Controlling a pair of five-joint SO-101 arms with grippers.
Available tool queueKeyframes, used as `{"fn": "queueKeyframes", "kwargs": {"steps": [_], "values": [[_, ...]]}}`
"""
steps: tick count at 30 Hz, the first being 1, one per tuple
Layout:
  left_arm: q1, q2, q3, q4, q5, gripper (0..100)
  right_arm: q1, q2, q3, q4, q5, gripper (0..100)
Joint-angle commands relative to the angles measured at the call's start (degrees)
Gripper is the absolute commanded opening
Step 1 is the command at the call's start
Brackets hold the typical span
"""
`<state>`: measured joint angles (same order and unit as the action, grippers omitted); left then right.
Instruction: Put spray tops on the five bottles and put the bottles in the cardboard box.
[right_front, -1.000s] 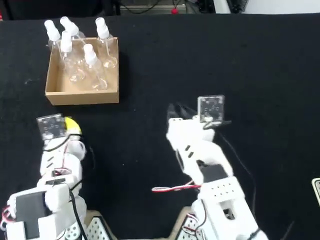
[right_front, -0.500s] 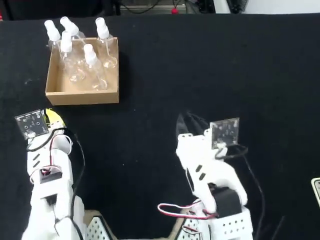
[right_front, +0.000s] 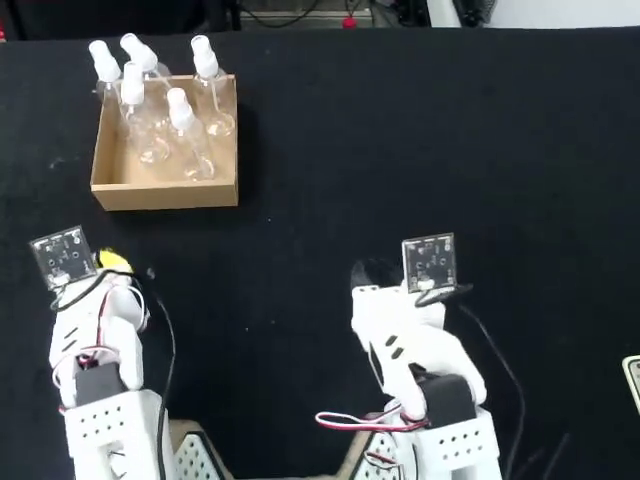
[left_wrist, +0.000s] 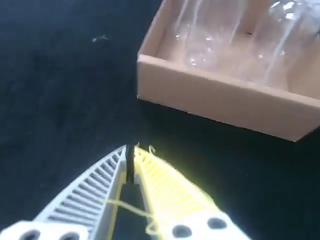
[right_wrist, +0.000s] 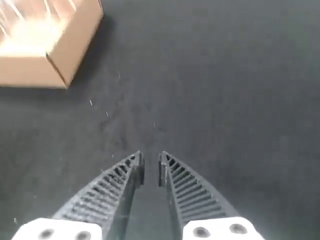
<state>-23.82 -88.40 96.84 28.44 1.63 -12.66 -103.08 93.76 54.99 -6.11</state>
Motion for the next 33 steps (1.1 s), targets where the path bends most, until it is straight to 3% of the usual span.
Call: {"fn": "queueKeyframes", "kwargs": {"steps": [1,5,9,20,30,33], "values": [[-0.1,-12.0,0.7,15.3,-0.1,3,0.3,-5.6,1.7,0.2,0.8,6.0],[1.1,-16.4,0.5,26.5,-0.1,3,0.4,-5.5,2.7,2.1,0.8,6.0],[1.5,-15.4,0.5,31.7,0.3,3,0.4,-5.5,2.7,3.8,0.8,6.0],[1.4,-15.5,0.5,32.5,0.3,3,0.4,-5.6,2.7,20.0,0.7,5.8],[1.4,-15.5,0.5,32.5,0.3,3,0.3,-5.6,2.7,19.7,0.7,5.7],[1.7,-15.9,0.5,32.5,0.3,3,3.3,-5.6,2.7,19.8,0.6,5.7]]}}
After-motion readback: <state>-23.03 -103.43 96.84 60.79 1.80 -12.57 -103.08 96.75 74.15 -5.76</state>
